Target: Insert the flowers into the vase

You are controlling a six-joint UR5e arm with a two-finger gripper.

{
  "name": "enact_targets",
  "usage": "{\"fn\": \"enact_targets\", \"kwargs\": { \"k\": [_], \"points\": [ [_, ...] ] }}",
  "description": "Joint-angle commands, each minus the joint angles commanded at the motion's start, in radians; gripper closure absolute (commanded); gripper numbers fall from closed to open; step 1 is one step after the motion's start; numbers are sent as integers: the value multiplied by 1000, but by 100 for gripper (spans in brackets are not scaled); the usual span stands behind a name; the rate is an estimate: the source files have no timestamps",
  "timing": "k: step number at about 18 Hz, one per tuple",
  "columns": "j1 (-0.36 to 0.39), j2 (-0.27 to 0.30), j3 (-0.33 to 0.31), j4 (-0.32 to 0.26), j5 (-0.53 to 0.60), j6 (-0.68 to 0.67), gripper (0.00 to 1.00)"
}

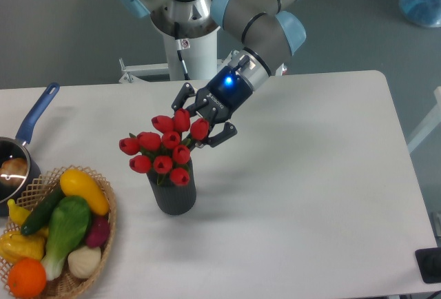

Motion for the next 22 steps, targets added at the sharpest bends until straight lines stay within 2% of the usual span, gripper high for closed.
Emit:
{"fn": "enact_targets", "kwargs": {
  "k": [1, 4, 6, 7, 12, 15, 18, 22],
  "points": [
    [2, 0, 0, 0, 0, 0, 24],
    [3, 3, 0, -2, 2, -3, 15],
    [6, 6, 2, -2, 29, -6, 3],
    [12, 9, 2, -2, 47, -11, 0],
    [23, 20, 11, -2, 92, -12, 0],
    [63, 61, 35, -3, 145, -14, 0],
    [100, 101, 87, -3, 291, -18, 0],
    [167, 97, 156, -3, 509, -12, 0]
  ]
}}
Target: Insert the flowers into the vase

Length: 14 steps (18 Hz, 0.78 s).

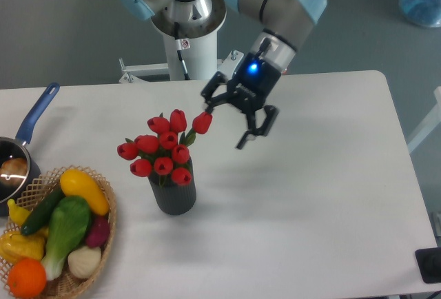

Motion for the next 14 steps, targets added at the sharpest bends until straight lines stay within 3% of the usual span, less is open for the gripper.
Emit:
{"fn": "enact_targets", "kwargs": {
  "k": [2, 5, 9, 14],
  "points": [
    [54, -26, 31, 5, 33, 15, 0],
    [89, -113, 101, 11, 52, 90, 0],
    [94, -222, 196, 15, 242, 97, 0],
    [137, -302, 278, 9, 378, 109, 0]
  ]
}}
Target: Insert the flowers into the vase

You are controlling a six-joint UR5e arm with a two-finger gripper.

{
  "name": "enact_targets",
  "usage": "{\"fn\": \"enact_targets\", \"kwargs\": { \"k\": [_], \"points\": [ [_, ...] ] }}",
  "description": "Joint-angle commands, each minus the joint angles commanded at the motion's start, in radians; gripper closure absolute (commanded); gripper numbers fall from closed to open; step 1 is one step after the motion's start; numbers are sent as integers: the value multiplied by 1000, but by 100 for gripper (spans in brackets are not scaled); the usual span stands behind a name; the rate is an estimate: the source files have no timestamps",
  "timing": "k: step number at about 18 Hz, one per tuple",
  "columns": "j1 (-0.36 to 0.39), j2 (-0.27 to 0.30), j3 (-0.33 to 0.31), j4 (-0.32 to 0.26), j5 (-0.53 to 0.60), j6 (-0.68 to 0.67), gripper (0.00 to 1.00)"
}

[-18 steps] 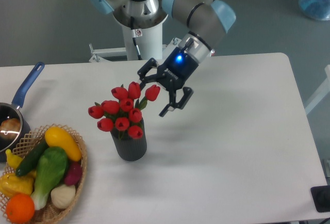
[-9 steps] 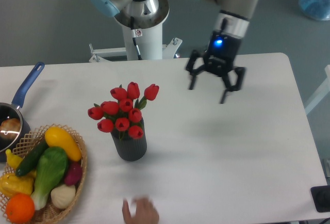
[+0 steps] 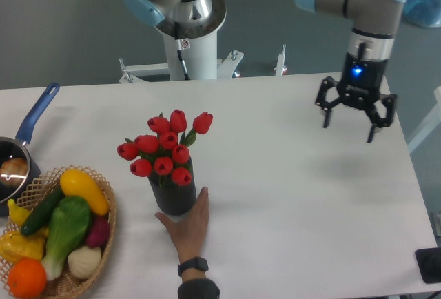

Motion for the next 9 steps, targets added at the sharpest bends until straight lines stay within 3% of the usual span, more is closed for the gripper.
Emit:
{"fn": "enact_targets", "kwargs": {
  "k": [3, 6, 9],
  "points": [
    [-12, -22, 34, -9, 110, 3, 0],
    [-110, -91, 129, -64, 332, 2, 0],
    [-129, -105, 152, -101, 376, 2, 0]
  ]
}}
